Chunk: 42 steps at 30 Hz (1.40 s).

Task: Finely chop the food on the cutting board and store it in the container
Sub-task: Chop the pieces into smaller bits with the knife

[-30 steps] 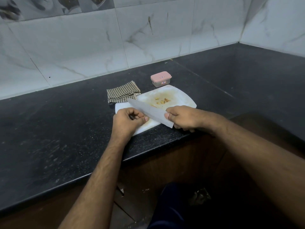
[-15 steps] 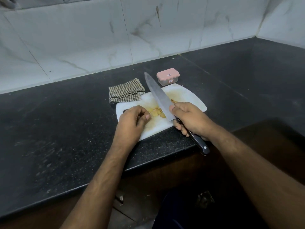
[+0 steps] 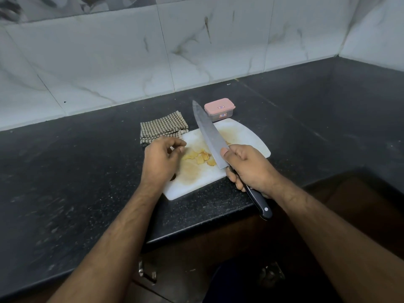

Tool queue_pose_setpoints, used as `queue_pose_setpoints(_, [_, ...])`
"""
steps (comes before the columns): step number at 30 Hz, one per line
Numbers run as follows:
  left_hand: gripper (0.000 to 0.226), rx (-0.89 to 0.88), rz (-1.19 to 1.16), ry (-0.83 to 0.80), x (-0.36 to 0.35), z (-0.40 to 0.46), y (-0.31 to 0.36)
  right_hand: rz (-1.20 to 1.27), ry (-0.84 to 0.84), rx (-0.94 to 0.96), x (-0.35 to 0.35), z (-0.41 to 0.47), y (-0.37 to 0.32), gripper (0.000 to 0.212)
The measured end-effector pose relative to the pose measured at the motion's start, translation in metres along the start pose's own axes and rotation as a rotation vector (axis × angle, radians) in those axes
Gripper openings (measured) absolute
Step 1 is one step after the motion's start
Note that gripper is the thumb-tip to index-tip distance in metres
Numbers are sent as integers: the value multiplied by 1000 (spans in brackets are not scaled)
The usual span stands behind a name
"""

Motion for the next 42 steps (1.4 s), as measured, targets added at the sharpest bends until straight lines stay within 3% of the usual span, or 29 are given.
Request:
queue_pose_setpoints(10, [3,-14,51,-2,-6,0,-5,0,12,17,1,1,0,31])
queue_pose_setpoints(18, [15,-1,-34,16,-3,-1,-11,-34,32,19,2,-3,-1,33])
queue_pose_setpoints(31, [8,14,62,-47,-8,4,-17,-61,53,17,2,-4,-3,32])
queue_pose_setpoints(36, [9,-71,273,-76,-13,3,-4,-62,45,14,2,-3,-2,34])
queue_pose_setpoints(42, [13,-123,267,-99,-12,3,0,-60,45,10,2,-1,0,34])
Point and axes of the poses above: each hand's wrist, its own z-axis towards the middle knuckle, its own x-axis out of the back of the hand, y = z × x, the point moved 8 cm from there along z, towards the middle knuckle, and after that the axes turned 8 degrees about -z, right-handed, at the moved point
